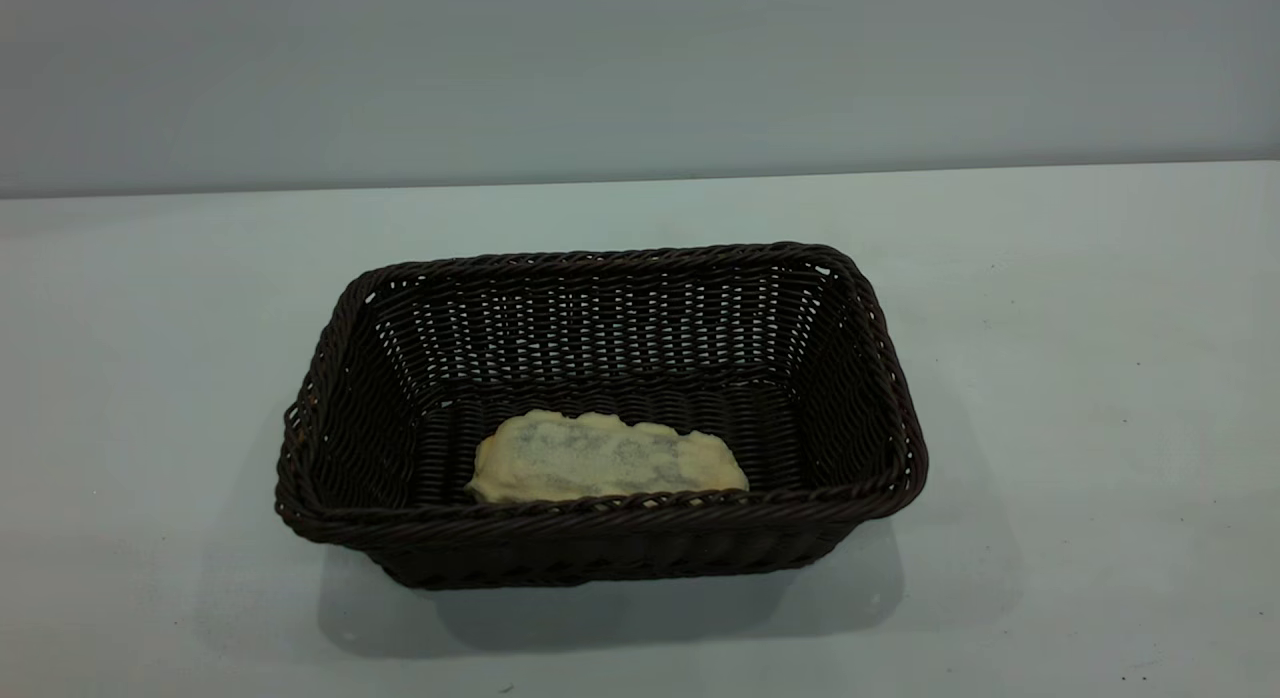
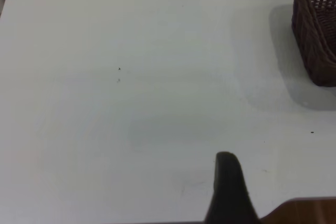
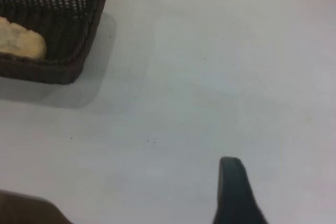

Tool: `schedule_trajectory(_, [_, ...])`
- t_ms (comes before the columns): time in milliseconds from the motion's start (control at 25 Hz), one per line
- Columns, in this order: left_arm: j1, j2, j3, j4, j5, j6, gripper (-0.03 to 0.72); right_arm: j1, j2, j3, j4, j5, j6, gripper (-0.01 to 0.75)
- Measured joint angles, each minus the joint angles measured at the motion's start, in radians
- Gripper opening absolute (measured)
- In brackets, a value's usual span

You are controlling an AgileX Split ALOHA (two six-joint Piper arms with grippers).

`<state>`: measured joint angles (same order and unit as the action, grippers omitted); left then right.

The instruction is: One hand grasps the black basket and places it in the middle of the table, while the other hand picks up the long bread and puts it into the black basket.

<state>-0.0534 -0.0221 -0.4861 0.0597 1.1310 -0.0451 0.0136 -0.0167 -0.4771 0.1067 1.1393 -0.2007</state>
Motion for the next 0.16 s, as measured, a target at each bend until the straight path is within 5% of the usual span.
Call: schedule_trajectory(160, [0.000, 0.000, 0.000, 0.000, 0.000, 0.000, 0.539, 0.000, 0.000, 0.000, 0.000, 0.000, 0.000, 0.474])
